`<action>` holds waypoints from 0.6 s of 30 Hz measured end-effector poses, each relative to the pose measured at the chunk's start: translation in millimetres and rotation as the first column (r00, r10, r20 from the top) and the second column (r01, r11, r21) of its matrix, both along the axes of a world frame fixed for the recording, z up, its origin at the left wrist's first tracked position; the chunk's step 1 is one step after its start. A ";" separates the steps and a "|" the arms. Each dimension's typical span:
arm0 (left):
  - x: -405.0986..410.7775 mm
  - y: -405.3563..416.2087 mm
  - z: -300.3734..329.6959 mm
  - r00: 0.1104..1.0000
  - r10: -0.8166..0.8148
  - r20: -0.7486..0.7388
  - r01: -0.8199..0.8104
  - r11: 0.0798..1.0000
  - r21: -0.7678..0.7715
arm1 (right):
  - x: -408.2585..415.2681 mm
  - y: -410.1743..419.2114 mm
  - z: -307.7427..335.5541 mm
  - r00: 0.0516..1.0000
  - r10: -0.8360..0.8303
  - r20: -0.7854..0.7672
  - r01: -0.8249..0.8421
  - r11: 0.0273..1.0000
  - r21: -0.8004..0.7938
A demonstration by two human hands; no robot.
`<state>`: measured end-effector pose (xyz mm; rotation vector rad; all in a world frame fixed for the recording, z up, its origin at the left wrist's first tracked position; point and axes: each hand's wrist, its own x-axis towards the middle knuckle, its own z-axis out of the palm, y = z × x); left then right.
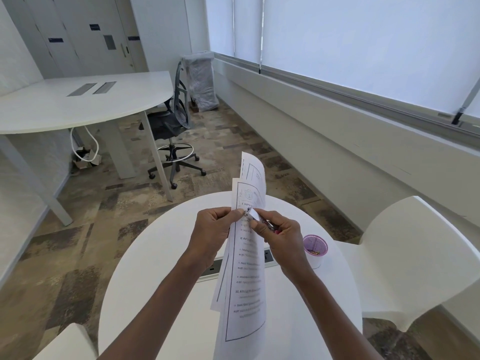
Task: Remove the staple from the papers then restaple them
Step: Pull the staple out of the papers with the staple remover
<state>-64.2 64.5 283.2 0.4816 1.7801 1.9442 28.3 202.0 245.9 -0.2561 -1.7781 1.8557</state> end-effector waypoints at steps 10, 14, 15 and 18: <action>-3.4 -2.4 -5.8 0.992 0.005 0.126 0.001 0.999 -0.042 | 1.9 0.8 -1.7 0.999 -0.019 0.049 0.009 0.980 0.197; -5.6 -5.3 -9.6 0.978 -0.001 0.209 0.012 0.999 -0.053 | 0.9 4.0 -5.6 0.997 -0.021 0.068 0.001 0.959 0.282; -5.8 -6.1 -11.8 0.976 0.003 0.216 0.012 0.998 -0.067 | 0.9 4.7 -7.4 0.996 -0.025 0.082 -0.001 0.951 0.310; -7.0 -9.9 -20.1 0.984 0.038 0.173 -0.014 0.990 -0.140 | 0.9 3.7 -15.9 0.989 -0.061 0.137 0.002 0.918 0.396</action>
